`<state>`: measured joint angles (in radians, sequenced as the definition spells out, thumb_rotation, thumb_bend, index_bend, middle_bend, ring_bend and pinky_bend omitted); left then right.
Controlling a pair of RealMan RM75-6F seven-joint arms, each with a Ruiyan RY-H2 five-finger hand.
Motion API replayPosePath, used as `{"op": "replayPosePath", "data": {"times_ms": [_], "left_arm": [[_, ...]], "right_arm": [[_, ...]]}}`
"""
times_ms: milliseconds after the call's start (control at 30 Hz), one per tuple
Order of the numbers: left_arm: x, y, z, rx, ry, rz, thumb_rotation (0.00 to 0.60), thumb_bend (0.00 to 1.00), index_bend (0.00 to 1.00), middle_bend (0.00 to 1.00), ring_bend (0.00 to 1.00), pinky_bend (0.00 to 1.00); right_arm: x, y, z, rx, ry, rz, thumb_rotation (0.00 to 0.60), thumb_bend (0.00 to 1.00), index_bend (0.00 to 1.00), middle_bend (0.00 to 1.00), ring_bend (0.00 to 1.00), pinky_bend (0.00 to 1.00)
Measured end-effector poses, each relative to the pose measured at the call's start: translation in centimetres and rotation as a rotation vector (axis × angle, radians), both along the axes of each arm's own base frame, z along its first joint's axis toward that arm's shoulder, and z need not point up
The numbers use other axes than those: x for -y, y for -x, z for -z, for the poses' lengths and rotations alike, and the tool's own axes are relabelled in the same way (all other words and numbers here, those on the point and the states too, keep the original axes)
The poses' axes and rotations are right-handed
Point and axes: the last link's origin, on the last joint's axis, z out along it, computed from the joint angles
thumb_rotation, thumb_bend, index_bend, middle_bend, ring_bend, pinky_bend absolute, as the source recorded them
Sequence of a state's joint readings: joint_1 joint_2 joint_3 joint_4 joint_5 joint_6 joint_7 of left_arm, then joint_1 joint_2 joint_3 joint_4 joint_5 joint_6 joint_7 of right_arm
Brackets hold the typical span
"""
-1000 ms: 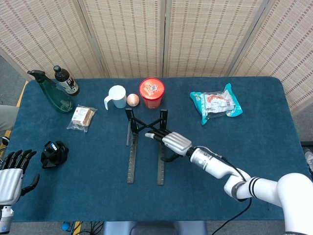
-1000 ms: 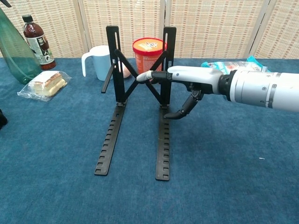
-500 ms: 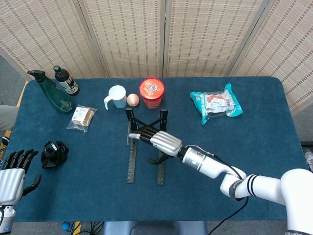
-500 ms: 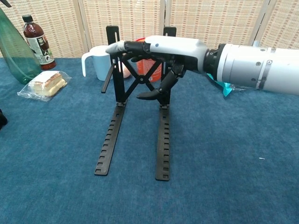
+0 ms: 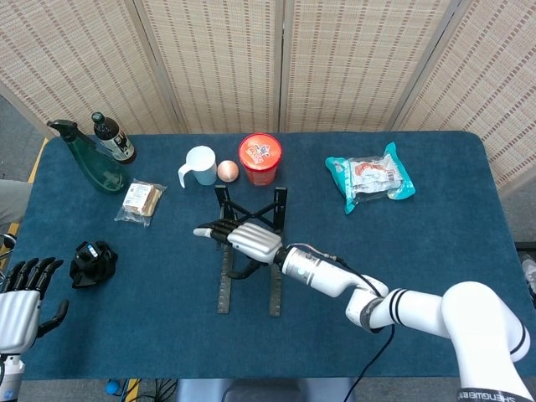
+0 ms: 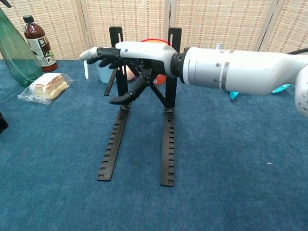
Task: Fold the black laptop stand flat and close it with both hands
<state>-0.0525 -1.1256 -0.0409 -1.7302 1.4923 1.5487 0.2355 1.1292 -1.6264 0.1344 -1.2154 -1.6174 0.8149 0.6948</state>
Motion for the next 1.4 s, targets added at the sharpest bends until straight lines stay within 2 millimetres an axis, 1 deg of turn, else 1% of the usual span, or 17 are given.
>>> {"op": "replayPosePath", "data": {"times_ms": [200, 400, 533, 700, 900, 1133, 1400], "left_arm": [[0.2, 0.0, -0.1, 0.001, -0.001, -0.002, 0.600, 0.31, 0.15, 0.14, 0.09, 0.06], [0.2, -0.3, 0.2, 0.010, 0.014, 0.011, 0.600, 0.31, 0.15, 0.14, 0.09, 0.06], [0.0, -0.5, 0.3, 0.013, 0.015, 0.021, 0.600, 0.31, 0.15, 0.14, 0.09, 0.06], [0.0, -0.7, 0.2, 0.018, 0.015, 0.030, 0.600, 0.31, 0.15, 0.14, 0.09, 0.06], [0.1, -0.7, 0.2, 0.020, 0.012, 0.027, 0.600, 0.31, 0.15, 0.14, 0.09, 0.06], [0.1, -0.7, 0.1, 0.020, 0.007, 0.027, 0.600, 0.31, 0.15, 0.14, 0.09, 0.06], [0.3, -0.7, 0.1, 0.021, 0.004, 0.023, 0.600, 0.31, 0.15, 0.14, 0.09, 0.06]], "right_arm": [[0.4, -0.9, 1.3, -0.008, -0.011, 0.002, 0.600, 0.21, 0.00, 0.07, 0.00, 0.03], [0.7, -1.4, 2.7, -0.028, -0.030, 0.015, 0.600, 0.21, 0.00, 0.07, 0.00, 0.03], [0.9, -1.4, 3.6, -0.051, -0.042, 0.027, 0.600, 0.21, 0.00, 0.07, 0.00, 0.03], [1.3, -0.8, 4.4, -0.087, -0.053, 0.053, 0.600, 0.21, 0.00, 0.07, 0.00, 0.03], [2.3, -0.3, 5.2, -0.127, -0.043, 0.090, 0.600, 0.21, 0.00, 0.07, 0.00, 0.03], [3.5, -0.3, 5.7, -0.145, -0.028, 0.131, 0.600, 0.21, 0.00, 0.07, 0.00, 0.03], [4.1, -0.3, 5.8, -0.149, -0.017, 0.145, 0.600, 0.21, 0.00, 0.07, 0.00, 0.03]]}}
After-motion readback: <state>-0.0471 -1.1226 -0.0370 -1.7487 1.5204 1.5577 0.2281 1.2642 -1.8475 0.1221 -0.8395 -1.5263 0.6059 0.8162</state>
